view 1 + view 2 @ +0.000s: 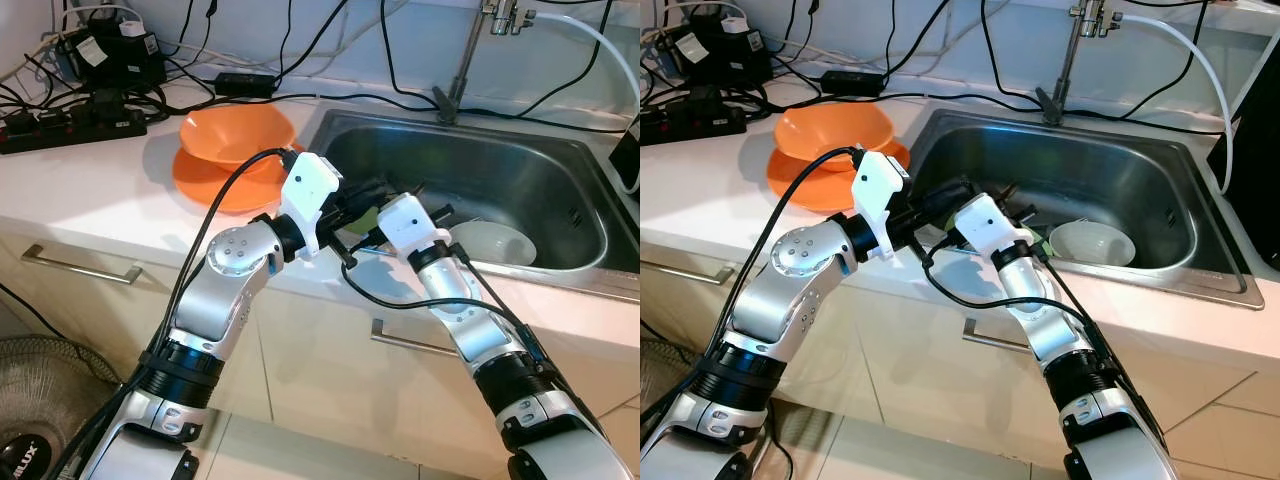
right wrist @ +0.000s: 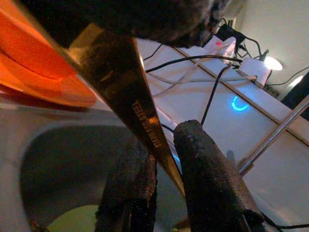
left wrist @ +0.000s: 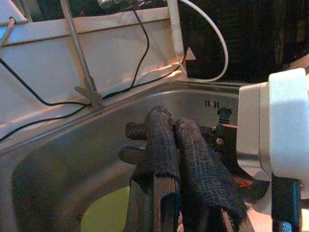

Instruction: Kitchen organization

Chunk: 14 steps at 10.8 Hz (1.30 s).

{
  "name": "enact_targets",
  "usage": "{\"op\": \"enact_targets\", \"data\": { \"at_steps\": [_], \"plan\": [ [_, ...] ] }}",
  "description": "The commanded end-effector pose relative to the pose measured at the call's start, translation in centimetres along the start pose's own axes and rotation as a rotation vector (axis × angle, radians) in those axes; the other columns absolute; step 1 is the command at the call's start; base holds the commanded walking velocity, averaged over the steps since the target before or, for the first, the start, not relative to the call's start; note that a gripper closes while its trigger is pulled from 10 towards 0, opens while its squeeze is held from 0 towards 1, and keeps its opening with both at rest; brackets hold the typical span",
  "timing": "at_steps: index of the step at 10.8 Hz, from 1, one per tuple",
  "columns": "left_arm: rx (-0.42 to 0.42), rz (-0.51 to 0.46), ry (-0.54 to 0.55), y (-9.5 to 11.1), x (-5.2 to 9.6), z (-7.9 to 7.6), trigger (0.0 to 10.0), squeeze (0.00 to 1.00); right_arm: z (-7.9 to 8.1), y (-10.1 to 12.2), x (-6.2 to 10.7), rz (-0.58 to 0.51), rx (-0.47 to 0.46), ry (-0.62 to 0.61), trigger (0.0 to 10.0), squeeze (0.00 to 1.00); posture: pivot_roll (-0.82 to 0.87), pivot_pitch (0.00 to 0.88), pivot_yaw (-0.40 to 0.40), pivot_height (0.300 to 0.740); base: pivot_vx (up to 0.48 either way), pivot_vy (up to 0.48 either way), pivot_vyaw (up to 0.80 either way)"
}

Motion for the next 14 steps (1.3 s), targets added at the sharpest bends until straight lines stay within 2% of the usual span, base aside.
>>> {"op": "enact_targets", "data": {
  "at_steps": [1, 4, 5, 6, 8, 9, 10, 11, 12, 14],
  "plan": [
    [-0.022, -0.004, 0.007, 0.5, 0.1, 0.4, 10.0, 0.0, -1.1, 0.3, -0.5, -0.015, 0.007, -0.028, 0.0, 0.0, 0.19, 0.019, 0.0, 0.74, 0.0, 0.0, 0.0],
    [-0.037, 0.001, 0.009, 0.3, 0.2, 0.4, 10.0, 0.0, -1.7, 0.0, -0.4, -0.007, 0.021, -0.043, 0.0, 0.0, 0.19, 0.007, 0.0, 0.74, 0.0, 0.0, 0.0],
    [-0.033, 0.001, 0.006, 0.3, 0.2, 0.4, 10.0, 0.98, -1.7, 0.0, -0.4, -0.008, 0.023, -0.043, 0.0, 0.0, 0.19, 0.003, 0.0, 0.74, 0.0, 0.0, 0.0],
    [-0.031, 0.004, -0.002, 0.2, 0.2, 0.3, 10.0, 1.0, -1.7, 0.0, -0.4, -0.008, 0.022, -0.045, 0.0, 0.0, 0.19, 0.0, 0.001, 0.74, 0.0, 0.0, 0.0],
    [-0.066, -0.027, 0.081, 0.8, 0.2, 1.5, 10.0, 1.0, -1.5, 0.0, -0.5, -0.011, 0.022, -0.046, 0.0, 0.0, 0.2, 0.0, -0.001, 0.74, 0.0, 0.0, 0.0],
    [-0.089, -0.062, 0.172, 1.4, 0.4, 2.6, 10.0, 1.0, -1.5, 0.1, -0.6, -0.012, 0.022, -0.045, 0.0, 0.0, 0.2, 0.0, -0.001, 0.74, 0.0, 0.0, 0.0],
    [-0.077, -0.114, 0.246, 2.0, 0.9, 3.6, 10.0, 0.96, -1.6, 0.0, -0.7, -0.01, 0.017, -0.049, 0.0, 0.0, 0.2, 0.0, -0.001, 0.74, 0.0, 0.0, 0.0],
    [-0.059, -0.092, 0.323, 1.2, 1.7, 4.7, 10.0, 0.0, -2.0, -0.6, -0.9, 0.028, 0.001, -0.049, 9.3, 0.0, 0.19, 0.0, -0.001, 0.74, 0.0, 0.0, 0.0],
    [-0.059, -0.058, 0.382, -0.1, 2.5, 5.3, 10.0, 0.0, -2.9, -1.2, -1.1, 0.068, -0.022, -0.071, 10.0, 0.0, 0.2, 0.0, -0.005, 0.74, 0.0, 0.0, 0.0],
    [-0.033, 0.019, 0.412, -2.9, 4.0, 4.9, 10.0, 0.0, -4.8, -2.5, -1.4, 0.162, -0.153, -0.147, 10.0, 0.0, 0.2, 0.012, -0.012, 0.74, 0.0, 0.0, 0.0]
  ]
}}
Point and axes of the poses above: a point about 5 cm out from each wrist's last joint towards the gripper, its own x axis pointing back from the gripper into the wrist, its own y axis along the axis of the wrist's last joint, z = x × y, the point moved 2 cm from there along -x, pointing out of the wrist towards the gripper, and after that the axes turned 2 degrees about -x, right-handed, at the moved point
